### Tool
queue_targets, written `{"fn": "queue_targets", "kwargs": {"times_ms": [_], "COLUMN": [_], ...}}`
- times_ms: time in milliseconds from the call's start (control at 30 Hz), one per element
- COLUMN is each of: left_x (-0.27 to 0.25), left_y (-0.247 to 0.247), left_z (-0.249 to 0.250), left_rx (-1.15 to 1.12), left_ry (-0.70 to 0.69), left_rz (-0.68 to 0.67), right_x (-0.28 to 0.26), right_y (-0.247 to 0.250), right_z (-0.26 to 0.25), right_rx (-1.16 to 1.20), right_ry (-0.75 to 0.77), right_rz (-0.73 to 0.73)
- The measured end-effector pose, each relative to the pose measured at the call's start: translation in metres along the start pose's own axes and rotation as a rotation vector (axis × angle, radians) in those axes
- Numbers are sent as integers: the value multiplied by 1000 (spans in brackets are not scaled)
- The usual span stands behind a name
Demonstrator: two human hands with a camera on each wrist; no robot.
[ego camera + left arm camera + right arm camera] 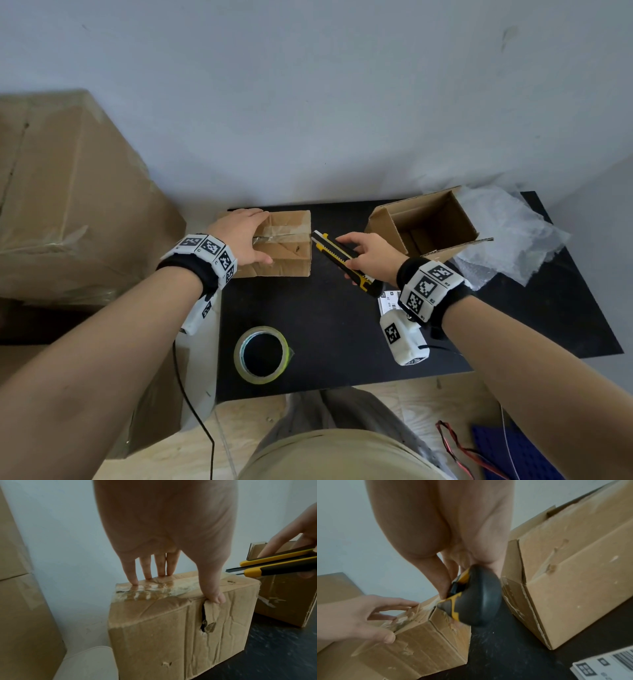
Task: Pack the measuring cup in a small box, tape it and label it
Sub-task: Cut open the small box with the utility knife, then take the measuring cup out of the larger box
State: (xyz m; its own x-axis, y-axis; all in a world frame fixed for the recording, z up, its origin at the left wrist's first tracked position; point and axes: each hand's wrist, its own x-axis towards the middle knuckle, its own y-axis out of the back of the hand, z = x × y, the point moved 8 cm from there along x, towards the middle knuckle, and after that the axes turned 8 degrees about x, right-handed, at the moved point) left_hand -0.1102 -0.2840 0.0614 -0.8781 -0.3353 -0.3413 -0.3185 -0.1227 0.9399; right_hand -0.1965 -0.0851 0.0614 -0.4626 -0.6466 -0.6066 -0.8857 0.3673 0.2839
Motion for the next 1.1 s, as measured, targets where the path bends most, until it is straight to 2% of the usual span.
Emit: {"fn": "queue_targets", "kwargs": {"times_ms": [300,467,633,767,867,1100], "left_x": [1,6,6,-8,-23,-55], "left_y": [-2,-4,-5,-6,-7,-19], "left_z": [-2,-2,9,11,11,6], "left_rx": [-3,-41,-107,-154,-159,-121], "left_ry": [6,51,41,10,-74,-111], "left_rz": [5,21,49,101,193,335], "right_x": [-11,-22,-24,-21,-12,19], "right_y": [1,10,17,-4,-28,-66], "right_z": [4,21,49,62,71,85], "right_rx": [-51,-33,-34,-76,-151,-127], "right_ry": [10,11,-113,-161,-155,-154], "right_rz": [-10,42,94,-19,-87,-93]}}
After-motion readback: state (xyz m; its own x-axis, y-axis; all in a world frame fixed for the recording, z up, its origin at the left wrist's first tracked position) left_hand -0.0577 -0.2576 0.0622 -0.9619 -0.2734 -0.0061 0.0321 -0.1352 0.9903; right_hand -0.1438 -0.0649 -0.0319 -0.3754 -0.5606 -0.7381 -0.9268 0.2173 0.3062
